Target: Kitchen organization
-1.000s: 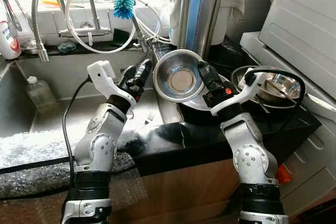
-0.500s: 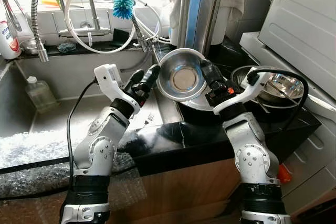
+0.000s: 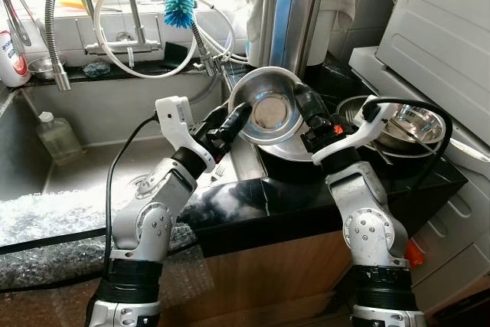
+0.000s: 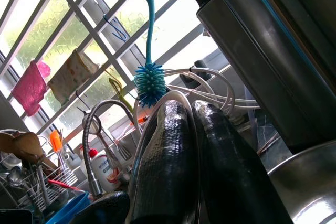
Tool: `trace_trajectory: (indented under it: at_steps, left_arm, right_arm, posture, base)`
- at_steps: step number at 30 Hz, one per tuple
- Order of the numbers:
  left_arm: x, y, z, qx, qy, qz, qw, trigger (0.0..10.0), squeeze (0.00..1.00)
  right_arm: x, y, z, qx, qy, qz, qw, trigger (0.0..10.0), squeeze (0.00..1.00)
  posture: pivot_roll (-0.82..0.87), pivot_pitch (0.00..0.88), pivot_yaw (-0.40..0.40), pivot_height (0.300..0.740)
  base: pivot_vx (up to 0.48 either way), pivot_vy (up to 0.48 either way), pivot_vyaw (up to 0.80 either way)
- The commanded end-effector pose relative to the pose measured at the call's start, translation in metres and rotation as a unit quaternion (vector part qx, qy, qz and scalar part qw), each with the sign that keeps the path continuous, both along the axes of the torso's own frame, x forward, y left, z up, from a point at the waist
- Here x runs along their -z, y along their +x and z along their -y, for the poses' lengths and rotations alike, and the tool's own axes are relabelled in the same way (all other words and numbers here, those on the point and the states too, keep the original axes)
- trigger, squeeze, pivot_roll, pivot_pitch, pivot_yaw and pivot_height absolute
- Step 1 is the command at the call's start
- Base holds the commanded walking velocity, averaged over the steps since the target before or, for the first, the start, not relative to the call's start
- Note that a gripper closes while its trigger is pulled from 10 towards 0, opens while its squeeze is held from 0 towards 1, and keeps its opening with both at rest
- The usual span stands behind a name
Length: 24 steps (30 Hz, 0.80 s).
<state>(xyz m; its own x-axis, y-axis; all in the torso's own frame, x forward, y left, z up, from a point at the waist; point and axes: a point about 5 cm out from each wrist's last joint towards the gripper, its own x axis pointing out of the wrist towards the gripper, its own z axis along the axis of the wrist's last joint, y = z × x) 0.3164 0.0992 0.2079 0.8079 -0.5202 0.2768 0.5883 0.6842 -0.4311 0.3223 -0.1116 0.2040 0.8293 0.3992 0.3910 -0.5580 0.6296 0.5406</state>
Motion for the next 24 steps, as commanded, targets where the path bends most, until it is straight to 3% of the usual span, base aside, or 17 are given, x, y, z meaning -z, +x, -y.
trace_trajectory:
  at_steps: [1,5,6,7,8,9,10,11,24]
  left_arm:
    - [-0.0017,-0.0029,0.0019,0.007,0.017,0.006,1.000,10.0,0.00]
    - [-0.0008,-0.0036,0.0046,0.012,0.021,0.005,1.000,9.8,0.00]
    - [-0.0007,-0.0038,0.0056,0.013,0.020,0.004,1.000,6.7,0.00]
    - [-0.0007,-0.0038,0.0059,0.013,0.020,0.004,1.000,5.8,0.00]
    - [-0.0005,-0.0038,0.0061,0.013,0.020,0.004,1.000,4.2,0.00]
    - [-0.0005,-0.0038,0.0063,0.013,0.021,0.004,1.000,4.2,0.00]
    - [-0.0002,-0.0037,0.0063,0.012,0.021,0.003,1.000,1.6,0.00]
    - [-0.0001,-0.0038,0.0063,0.012,0.021,0.002,1.000,0.0,0.00]
    - [-0.0004,-0.0028,0.0054,0.005,0.019,0.001,1.000,0.0,0.00]
  right_arm:
    - [-0.0107,0.0013,-0.0040,-0.005,-0.002,0.019,1.000,10.0,0.00]
    - [-0.0122,0.0011,-0.0051,-0.006,-0.003,0.022,1.000,10.0,0.00]
    - [-0.0125,0.0011,-0.0052,-0.007,-0.003,0.023,1.000,10.0,0.00]
    - [-0.0126,0.0011,-0.0052,-0.007,-0.003,0.023,1.000,10.0,0.00]
    - [-0.0127,0.0011,-0.0053,-0.007,-0.003,0.024,1.000,10.0,0.00]
    - [-0.0127,0.0011,-0.0054,-0.007,-0.003,0.024,1.000,10.0,0.00]
    - [-0.0129,0.0011,-0.0057,-0.007,-0.003,0.024,1.000,10.0,0.00]
    - [-0.0134,0.0010,-0.0062,-0.008,-0.003,0.025,1.000,10.0,0.00]
    - [-0.0119,0.0012,-0.0076,-0.008,-0.014,0.024,1.000,10.0,0.00]
  posture:
    - [-0.12,0.000,-0.028,0.740]
    - [-0.12,0.000,-0.027,0.740]
    - [-0.12,0.000,-0.027,0.740]
    - [-0.12,0.000,-0.027,0.740]
    - [-0.12,0.000,-0.027,0.740]
    - [-0.12,0.000,-0.027,0.740]
    - [-0.12,0.000,-0.028,0.740]
    - [-0.12,0.000,-0.028,0.740]
    - [-0.12,0.000,-0.028,0.740]
  base:
    - [0.000,0.000,0.00]
    - [0.000,0.000,0.00]
    - [0.000,0.000,0.00]
    - [0.000,0.000,0.00]
    - [0.000,0.000,0.00]
    - [0.000,0.000,0.00]
    - [0.000,0.000,0.00]
    - [0.000,0.000,0.00]
    - [0.000,0.000,0.00]
